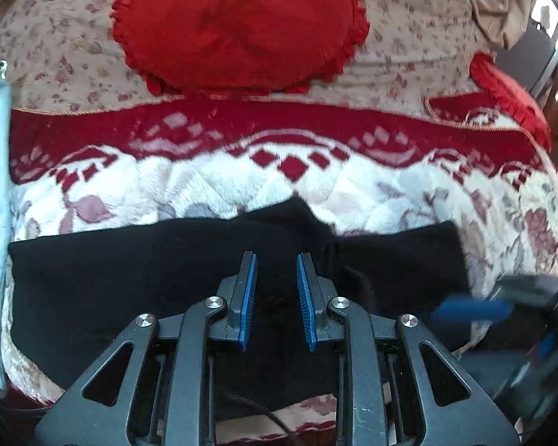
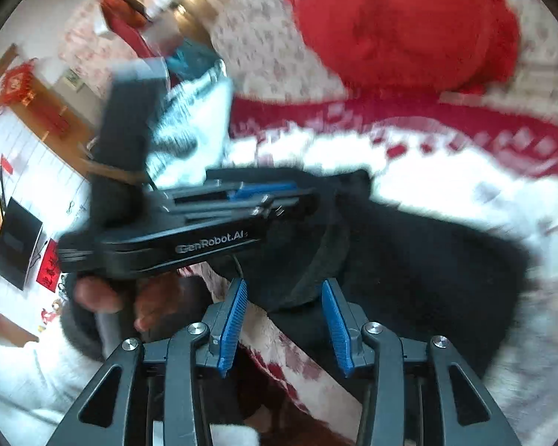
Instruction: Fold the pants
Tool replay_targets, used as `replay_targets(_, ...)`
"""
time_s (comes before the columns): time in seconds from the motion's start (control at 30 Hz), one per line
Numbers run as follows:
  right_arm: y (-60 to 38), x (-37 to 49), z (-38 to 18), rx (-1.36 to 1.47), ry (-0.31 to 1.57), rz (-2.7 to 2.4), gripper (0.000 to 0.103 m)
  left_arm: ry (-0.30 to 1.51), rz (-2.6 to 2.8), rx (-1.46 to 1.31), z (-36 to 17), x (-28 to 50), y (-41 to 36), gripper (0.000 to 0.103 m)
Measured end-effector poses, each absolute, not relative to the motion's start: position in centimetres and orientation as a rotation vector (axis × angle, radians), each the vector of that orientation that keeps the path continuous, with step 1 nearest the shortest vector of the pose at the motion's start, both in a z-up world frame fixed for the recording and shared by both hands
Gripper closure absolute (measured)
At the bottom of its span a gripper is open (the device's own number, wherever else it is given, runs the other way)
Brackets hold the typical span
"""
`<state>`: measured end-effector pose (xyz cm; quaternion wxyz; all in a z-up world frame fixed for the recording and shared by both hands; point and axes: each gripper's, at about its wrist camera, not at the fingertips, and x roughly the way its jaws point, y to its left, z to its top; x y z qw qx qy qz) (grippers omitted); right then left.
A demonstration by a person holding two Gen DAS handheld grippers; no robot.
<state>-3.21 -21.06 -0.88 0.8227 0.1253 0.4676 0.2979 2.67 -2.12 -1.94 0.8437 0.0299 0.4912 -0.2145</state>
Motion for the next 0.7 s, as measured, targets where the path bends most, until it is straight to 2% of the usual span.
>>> replay_targets(0.13,-24.2,-3.0,0.3,0.180,0.956,0.429,0.063,0.976,-0.472,0.053,-0.1,1.3,-2.9,0.083)
replay_targets(0.3,-24.6,-1.2,-2.9,0.115,1.026,0.356,0.073,0.981,-0.482,0.073,-0.7,-0.2,-5.0,0.083)
replay_targets(0.5,-24.3,0.2,-5.3,0.013,1.055,0.319,0.074,1.040,-0.393,0.145,-4.9,-0.4,-6.8,0.082)
replay_targets(0.7,-24.8,-0.7,-3.3,0.031,1.056,0.318,0.074,1.031,-0.377,0.099,-5.1,-0.7,-6.4,0.079)
